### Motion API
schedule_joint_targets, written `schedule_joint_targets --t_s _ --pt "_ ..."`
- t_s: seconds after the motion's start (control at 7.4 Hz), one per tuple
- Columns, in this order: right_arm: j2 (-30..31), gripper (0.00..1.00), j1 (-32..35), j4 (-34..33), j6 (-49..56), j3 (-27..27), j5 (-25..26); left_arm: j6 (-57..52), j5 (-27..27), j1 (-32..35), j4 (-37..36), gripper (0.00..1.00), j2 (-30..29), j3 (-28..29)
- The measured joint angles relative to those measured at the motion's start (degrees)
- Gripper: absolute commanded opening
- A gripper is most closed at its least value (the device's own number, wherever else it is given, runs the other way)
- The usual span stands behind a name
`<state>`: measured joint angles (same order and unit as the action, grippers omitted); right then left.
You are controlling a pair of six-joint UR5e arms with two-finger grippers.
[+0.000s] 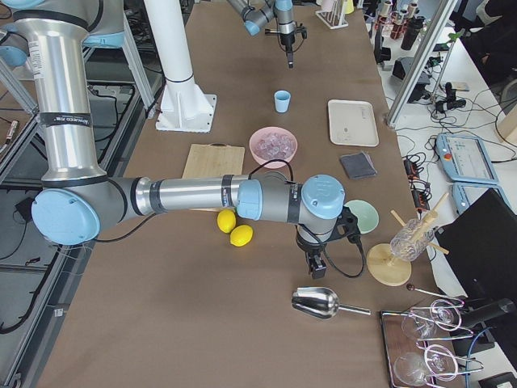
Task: Mash ice and strawberries in cup
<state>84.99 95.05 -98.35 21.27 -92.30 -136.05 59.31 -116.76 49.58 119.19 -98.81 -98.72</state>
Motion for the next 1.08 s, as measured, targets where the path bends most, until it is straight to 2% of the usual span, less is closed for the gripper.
schedule_joint_targets --t_s 0.27,0.68,1.08 --pt "0.1 1.0 0.0 0.1 0.0 -0.1 0.0 -12.0 -4.1 9.4 0.8 0.98 4.1 4.4" --pt "-0.3 1.0 -0.1 0.1 0.0 -0.2 0.0 -29.9 -9.3 21.1 7.3 0.98 5.0 19.5" --pt "-1.1 1.0 -0.7 0.1 0.0 -0.3 0.1 -35.2 -11.0 23.8 15.2 0.98 6.1 28.9"
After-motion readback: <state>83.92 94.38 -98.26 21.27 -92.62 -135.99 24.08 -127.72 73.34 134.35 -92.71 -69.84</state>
